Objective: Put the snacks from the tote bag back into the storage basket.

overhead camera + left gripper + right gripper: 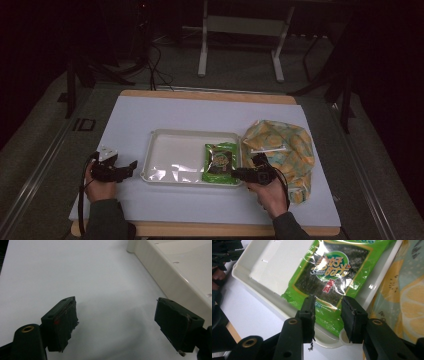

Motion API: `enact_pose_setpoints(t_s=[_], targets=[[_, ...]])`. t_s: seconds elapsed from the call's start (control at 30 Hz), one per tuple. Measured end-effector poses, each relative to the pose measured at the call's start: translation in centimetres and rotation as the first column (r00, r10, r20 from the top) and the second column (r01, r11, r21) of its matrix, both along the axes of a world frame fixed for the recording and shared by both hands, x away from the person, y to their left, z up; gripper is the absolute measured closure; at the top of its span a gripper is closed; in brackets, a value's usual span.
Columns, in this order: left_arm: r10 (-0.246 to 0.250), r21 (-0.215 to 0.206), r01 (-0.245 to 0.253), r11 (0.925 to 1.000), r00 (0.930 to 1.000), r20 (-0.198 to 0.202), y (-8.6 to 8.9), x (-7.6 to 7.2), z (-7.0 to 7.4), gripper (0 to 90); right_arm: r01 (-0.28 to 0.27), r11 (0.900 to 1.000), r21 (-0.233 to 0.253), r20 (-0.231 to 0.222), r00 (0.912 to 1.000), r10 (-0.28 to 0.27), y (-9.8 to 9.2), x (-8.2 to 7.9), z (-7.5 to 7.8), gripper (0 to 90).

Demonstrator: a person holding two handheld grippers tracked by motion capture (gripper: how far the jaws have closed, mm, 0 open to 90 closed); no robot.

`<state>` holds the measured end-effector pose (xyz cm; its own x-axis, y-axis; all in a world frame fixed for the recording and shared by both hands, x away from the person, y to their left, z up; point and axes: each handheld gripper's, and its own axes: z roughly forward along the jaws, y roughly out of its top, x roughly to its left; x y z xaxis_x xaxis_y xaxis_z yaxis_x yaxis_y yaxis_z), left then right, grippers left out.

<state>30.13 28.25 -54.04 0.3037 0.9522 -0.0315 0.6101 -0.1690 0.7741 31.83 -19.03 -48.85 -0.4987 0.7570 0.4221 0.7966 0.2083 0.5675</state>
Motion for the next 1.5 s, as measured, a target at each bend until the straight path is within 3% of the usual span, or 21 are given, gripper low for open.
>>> enact_pose_setpoints(t_s=[0.3, 0.57, 1.1, 1.4, 1.5], targets=[[0.0, -0.001, 0.0, 1.0, 1.0, 0.001, 0.0, 0.0, 0.0, 18.6, 0.013, 1.0, 0.008, 0.043, 0.999, -0.013, -0.5, 0.1, 1.2, 64.9], [0.002, -0.001, -0.002, 1.0, 1.0, 0.0, 0.0, 0.0, 0.0, 18.6, 0.039, 0.999, -0.014, 0.091, 0.9952, -0.037, -1.3, 0.4, 2.6, 71.7], [0.003, 0.0, -0.003, 1.0, 1.0, -0.001, 0.0, 0.0, 0.0, 18.6, 0.081, 0.996, -0.036, 0.142, 0.987, -0.075, -3.2, 0.9, 4.7, 77.7], [0.003, 0.0, -0.003, 1.0, 1.0, -0.001, 0.0, 0.0, 0.0, 18.6, 0.121, 0.992, -0.04, 0.172, 0.9786, -0.113, -4.8, 1.1, 5.6, 78.7], [0.002, 0.001, -0.002, 1.0, 1.0, 0.0, 0.0, 0.0, 0.0, 18.6, 0.148, 0.989, -0.023, 0.188, 0.972, -0.141, -6.0, 1.2, 6.0, 78.8]])
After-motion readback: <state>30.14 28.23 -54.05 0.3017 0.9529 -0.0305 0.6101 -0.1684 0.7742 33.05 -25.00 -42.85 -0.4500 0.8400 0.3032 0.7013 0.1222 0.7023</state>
